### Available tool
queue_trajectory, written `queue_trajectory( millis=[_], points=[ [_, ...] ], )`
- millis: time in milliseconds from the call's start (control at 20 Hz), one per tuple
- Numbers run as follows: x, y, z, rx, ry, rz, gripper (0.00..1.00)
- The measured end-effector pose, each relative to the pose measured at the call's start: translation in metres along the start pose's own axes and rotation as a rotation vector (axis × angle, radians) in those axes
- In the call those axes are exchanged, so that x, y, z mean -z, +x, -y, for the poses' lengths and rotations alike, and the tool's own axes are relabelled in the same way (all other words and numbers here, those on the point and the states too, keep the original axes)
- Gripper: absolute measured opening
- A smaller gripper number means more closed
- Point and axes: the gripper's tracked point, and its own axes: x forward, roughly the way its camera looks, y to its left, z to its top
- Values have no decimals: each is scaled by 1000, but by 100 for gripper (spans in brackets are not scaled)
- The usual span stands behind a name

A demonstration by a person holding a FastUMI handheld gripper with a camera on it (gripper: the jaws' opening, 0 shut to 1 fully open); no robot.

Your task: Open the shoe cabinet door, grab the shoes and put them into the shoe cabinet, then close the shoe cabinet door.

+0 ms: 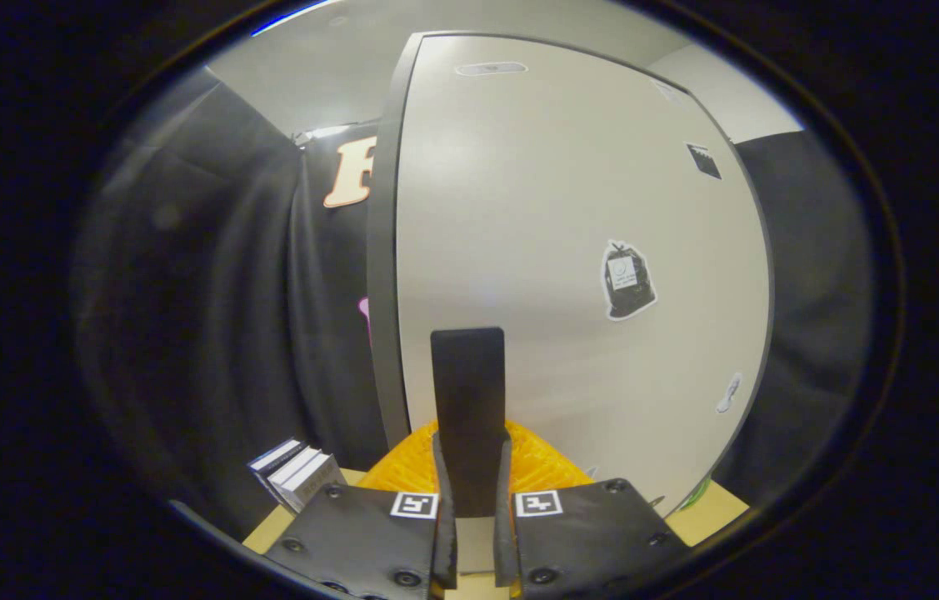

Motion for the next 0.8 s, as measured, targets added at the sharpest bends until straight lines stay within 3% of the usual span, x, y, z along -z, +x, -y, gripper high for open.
queue_trajectory(
  millis=[350,800],
  points=[
    [2,-52,14,-66,8,-13,19],
    [0,-123,65,-229,15,-47,19]
  ],
)
